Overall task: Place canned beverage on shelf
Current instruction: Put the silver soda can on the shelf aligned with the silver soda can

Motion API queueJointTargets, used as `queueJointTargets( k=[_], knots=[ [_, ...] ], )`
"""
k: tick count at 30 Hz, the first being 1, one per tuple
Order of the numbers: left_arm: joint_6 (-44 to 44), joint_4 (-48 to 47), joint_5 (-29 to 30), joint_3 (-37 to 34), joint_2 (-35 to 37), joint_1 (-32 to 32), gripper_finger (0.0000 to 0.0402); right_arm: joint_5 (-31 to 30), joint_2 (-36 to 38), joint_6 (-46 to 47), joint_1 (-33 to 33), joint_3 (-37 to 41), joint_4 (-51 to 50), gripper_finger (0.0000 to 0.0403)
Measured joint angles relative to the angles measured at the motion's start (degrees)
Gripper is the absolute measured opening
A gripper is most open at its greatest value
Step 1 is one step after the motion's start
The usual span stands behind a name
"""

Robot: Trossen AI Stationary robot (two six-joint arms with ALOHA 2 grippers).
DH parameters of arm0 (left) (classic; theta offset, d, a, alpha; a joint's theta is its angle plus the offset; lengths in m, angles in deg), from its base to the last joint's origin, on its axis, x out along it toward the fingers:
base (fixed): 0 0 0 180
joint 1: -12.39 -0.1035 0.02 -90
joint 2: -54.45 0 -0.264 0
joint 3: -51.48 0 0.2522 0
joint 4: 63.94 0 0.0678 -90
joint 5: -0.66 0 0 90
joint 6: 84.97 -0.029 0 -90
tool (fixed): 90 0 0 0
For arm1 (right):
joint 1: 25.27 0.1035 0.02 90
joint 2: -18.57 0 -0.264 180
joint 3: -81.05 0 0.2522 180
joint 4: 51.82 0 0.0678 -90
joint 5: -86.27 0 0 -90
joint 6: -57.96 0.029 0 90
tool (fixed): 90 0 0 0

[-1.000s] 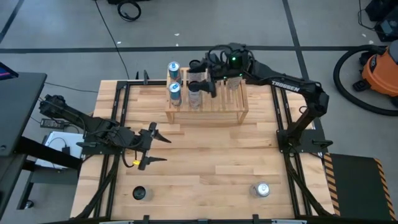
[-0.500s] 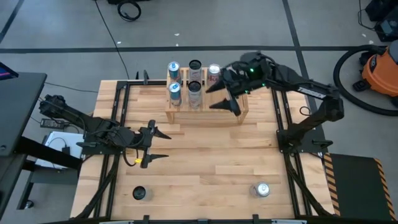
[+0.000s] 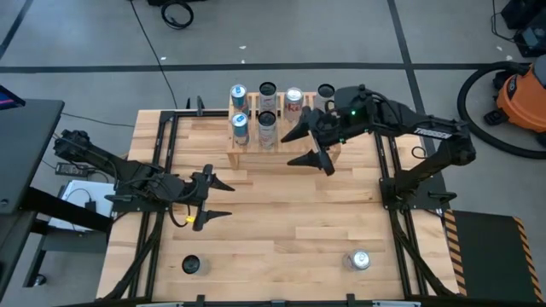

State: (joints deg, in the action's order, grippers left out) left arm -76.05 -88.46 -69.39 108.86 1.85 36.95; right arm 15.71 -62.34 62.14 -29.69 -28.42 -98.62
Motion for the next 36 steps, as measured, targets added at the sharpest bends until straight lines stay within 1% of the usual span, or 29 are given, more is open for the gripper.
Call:
queueJointTargets(
  k=[2,4,6,7,10,13,18,21,24,30,33,36],
  knots=[
    [1.2,0.0,0.0,0.0,0.0,0.0,0.0332,1.7,-0.1,4.1,0.4,0.0,-1.1,0.0339],
    [2.3,0.0,0.0,0.0,0.0,0.0,0.0332,3.8,-0.1,6.2,1.7,0.0,-3.5,0.0339],
    [2.8,0.1,0.0,0.0,0.0,0.0,0.0332,4.0,0.0,6.3,4.1,0.0,-7.4,0.0339],
    [2.8,0.1,0.0,0.0,0.0,0.0,0.0332,3.0,0.0,6.3,5.8,0.0,-9.5,0.0339],
    [2.9,0.1,0.0,0.0,0.0,0.0,0.0332,-4.7,-0.3,6.8,11.8,0.2,-14.7,0.0339],
    [2.9,0.1,0.0,0.0,0.0,0.0,0.0332,-13.0,-0.5,9.3,18.6,2.1,-18.3,0.0339],
    [2.9,0.2,0.0,0.0,0.0,0.0,0.0332,-29.5,-0.5,21.3,29.3,5.5,-19.7,0.0339],
    [2.9,0.2,0.0,0.0,0.0,0.0,0.0332,-35.5,-0.5,30.2,34.4,8.5,-20.4,0.0339],
    [2.9,0.2,0.0,0.0,0.0,0.0,0.0332,-39.4,-0.5,39.6,39.3,12.0,-20.6,0.0339],
    [4.3,0.1,0.0,0.0,0.0,0.0,0.0332,-43.3,-0.5,55.4,46.5,19.2,-21.1,0.0339],
    [5.9,0.0,0.0,0.0,0.0,0.1,0.0332,-43.5,-0.5,62.0,49.4,21.7,-21.9,0.0339],
    [7.5,-0.6,-0.3,0.0,0.0,0.1,0.0332,-42.7,-0.5,68.6,52.2,23.3,-24.9,0.0339]
  ],
)
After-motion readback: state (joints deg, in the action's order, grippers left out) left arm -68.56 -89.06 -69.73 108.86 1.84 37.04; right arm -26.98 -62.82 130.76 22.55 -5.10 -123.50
